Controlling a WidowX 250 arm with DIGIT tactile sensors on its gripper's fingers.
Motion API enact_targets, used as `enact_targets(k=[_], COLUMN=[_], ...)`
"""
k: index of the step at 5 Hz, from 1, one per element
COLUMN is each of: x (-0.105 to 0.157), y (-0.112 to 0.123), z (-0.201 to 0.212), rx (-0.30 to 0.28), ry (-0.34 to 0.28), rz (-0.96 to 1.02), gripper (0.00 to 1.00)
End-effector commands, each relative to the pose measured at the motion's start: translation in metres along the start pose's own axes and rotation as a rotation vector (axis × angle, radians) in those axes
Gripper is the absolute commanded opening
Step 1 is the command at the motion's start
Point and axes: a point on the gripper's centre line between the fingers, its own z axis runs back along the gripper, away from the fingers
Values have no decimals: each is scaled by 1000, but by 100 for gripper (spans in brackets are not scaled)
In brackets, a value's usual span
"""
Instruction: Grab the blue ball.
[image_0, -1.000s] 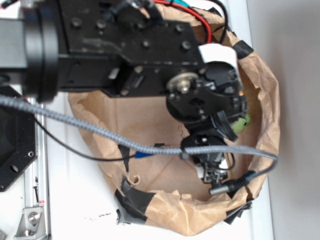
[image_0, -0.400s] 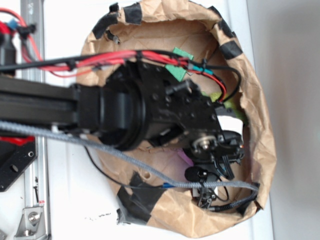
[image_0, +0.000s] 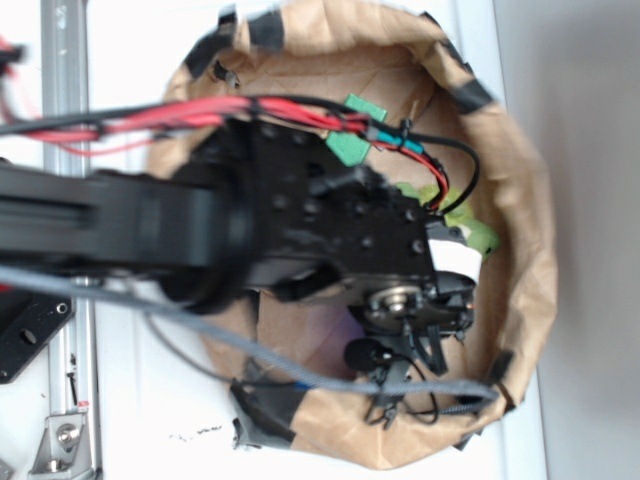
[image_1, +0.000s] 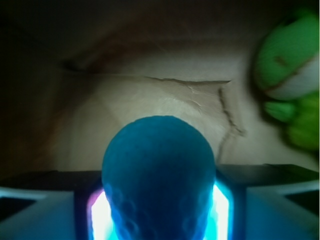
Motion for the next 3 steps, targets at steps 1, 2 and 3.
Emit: enact_targets(k=[1,2,3], x=[-10,-23,-23], y=[27,39,44], z=[111,128,123], rx=[139,236,262], ry=[-50,-78,-25], rz=[91,164,169], gripper=[0,0,0])
